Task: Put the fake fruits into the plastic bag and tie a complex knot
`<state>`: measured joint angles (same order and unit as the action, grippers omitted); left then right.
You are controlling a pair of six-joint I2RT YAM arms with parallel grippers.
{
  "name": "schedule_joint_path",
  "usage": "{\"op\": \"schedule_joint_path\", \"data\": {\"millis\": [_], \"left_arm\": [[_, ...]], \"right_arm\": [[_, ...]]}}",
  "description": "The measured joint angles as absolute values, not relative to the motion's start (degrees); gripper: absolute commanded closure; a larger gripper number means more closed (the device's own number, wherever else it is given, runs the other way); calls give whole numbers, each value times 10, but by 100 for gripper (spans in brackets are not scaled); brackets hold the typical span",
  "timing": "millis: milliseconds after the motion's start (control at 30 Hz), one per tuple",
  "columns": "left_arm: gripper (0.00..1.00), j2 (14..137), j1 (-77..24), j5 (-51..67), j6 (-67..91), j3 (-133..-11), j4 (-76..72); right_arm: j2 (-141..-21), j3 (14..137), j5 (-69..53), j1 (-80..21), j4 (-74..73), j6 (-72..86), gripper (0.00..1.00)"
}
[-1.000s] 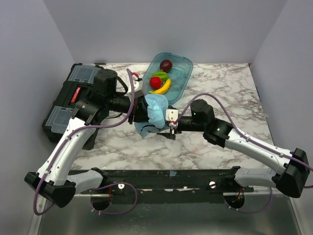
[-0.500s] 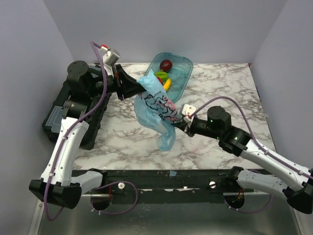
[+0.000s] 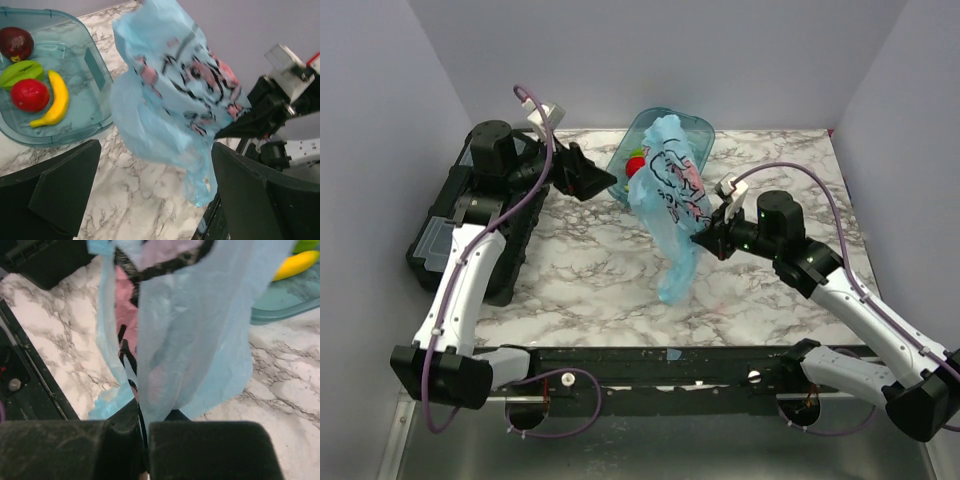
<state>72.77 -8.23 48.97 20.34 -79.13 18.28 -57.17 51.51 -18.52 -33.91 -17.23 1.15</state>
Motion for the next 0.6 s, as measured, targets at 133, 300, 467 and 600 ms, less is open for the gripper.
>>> {"op": "schedule_joint_path", "data": {"millis": [133,300,467,600], "left_arm": [[1,664,-106,486,145,-747,193],[2,659,-193,431,96,-741,197],[2,742,-242,340,66,-759,201],[64,845,-265,259,45,-828,259]], "right_arm": [[-589,533,-197,-337,-171,41,99],[-599,534,-220,-337,-168,46,99],[-601,534,-251,-337,-168,44,99],[-601,534,-258,-337,-168,42,99]]}}
